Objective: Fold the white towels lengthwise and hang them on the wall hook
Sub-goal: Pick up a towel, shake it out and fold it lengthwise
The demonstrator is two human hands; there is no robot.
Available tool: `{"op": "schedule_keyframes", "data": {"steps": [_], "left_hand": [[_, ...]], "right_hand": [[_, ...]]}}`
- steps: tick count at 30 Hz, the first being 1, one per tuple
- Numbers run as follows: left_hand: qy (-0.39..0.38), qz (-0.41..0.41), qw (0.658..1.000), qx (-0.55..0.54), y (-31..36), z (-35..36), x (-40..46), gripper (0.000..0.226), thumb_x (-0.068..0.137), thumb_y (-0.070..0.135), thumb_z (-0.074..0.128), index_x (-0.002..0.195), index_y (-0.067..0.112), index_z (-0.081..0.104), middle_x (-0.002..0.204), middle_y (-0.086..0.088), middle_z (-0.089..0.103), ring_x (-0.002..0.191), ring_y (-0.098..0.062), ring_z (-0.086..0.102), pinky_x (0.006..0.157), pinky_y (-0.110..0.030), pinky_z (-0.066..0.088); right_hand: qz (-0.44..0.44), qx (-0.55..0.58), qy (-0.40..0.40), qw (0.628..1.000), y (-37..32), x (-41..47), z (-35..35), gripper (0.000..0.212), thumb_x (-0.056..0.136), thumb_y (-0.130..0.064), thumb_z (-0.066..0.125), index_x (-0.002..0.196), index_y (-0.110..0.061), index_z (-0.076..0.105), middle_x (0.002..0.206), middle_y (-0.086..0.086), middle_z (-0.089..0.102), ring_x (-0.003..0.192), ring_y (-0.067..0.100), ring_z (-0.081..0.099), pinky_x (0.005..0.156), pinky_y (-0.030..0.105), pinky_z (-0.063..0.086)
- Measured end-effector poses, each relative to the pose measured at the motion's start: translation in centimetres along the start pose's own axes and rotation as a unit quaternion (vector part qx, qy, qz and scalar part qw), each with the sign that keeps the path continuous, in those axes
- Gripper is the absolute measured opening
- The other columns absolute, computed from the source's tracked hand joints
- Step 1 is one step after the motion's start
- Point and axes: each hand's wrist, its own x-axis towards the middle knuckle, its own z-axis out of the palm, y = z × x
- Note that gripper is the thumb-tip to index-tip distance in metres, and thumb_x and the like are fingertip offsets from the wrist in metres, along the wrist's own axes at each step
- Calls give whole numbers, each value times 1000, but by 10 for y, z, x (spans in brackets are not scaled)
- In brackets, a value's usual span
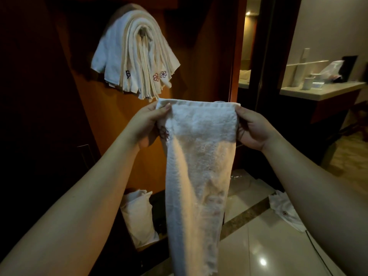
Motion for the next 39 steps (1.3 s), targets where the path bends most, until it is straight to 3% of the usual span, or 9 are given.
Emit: {"op": "schedule_keyframes", "data": {"steps": [6, 9, 13, 18, 23, 28, 30, 34, 39], "left_hand": [[-33, -40, 998, -39, -17, 3, 7, 34, 93, 23, 63, 121, 3, 62, 99, -12, 74, 88, -25, 73, 68, -32, 58], [85, -49, 994, 44, -25, 14, 18, 21, 96, 20, 64, 112, 7, 69, 101, -13, 76, 87, -25, 75, 68, -31, 59], [264, -53, 946, 182, -50, 40, 28, 18, 101, 30, 55, 97, 17, 67, 92, -2, 68, 83, -17, 67, 63, -30, 52], [305, -45, 929, 206, -83, 62, 20, 22, 102, 31, 47, 89, 25, 64, 81, 8, 63, 70, -9, 60, 53, -25, 45], [280, -37, 943, 177, -99, 83, 5, 26, 99, 38, 50, 75, 42, 57, 70, 18, 61, 66, -1, 58, 54, -20, 45], [227, -3, 960, 163, -111, 94, -6, 16, 104, 36, 47, 111, 38, 62, 85, 20, 65, 74, 26, 55, 51, 1, 41], [222, 12, 960, 168, -111, 96, -8, 25, 105, 34, 47, 126, 31, 61, 93, 18, 63, 77, 25, 56, 56, 1, 43], [249, 26, 957, 145, -105, 92, -12, 19, 104, 35, 50, 115, 29, 65, 91, 14, 68, 83, 8, 66, 58, -7, 49], [247, 1, 962, 115, -89, 74, -12, 22, 101, 43, 52, 104, 32, 71, 91, 10, 75, 85, -8, 72, 74, -31, 60]], "right_hand": [[15, -29, 14, 999, 3, -1, -3, 37, 106, -31, 47, 129, -13, 68, 133, 16, 65, 127, 31, 60, 94, 40, 55], [8, -130, 128, 983, 6, 4, -2, 33, 104, -31, 48, 123, -13, 69, 121, 14, 72, 111, 26, 71, 84, 38, 60], [9, -353, 287, 891, 24, 11, 6, 36, 102, -38, 45, 122, -15, 64, 109, 11, 72, 96, 28, 72, 85, 49, 60], [12, -412, 337, 847, 59, -4, 24, 37, 105, -37, 41, 124, -12, 59, 108, 2, 65, 92, 20, 63, 66, 29, 43], [-28, -378, 337, 862, 86, -24, 41, 19, 103, -38, 42, 109, -28, 57, 95, -11, 64, 84, 3, 61, 63, 24, 43], [-61, -371, 316, 871, 98, -26, 56, 21, 103, -39, 42, 115, -38, 58, 99, -22, 63, 90, -14, 57, 65, 8, 39], [-74, -360, 307, 878, 97, -26, 59, 19, 103, -41, 43, 114, -41, 59, 99, -22, 64, 92, -19, 55, 63, 6, 41], [-84, -371, 261, 887, 95, -30, 60, 13, 99, -43, 57, 107, -51, 53, 99, -26, 63, 92, -17, 58, 65, -1, 41], [-69, -330, 266, 903, 84, -29, 40, 15, 90, -31, 67, 104, -36, 65, 94, -15, 73, 84, -6, 67, 70, 21, 49]]}}
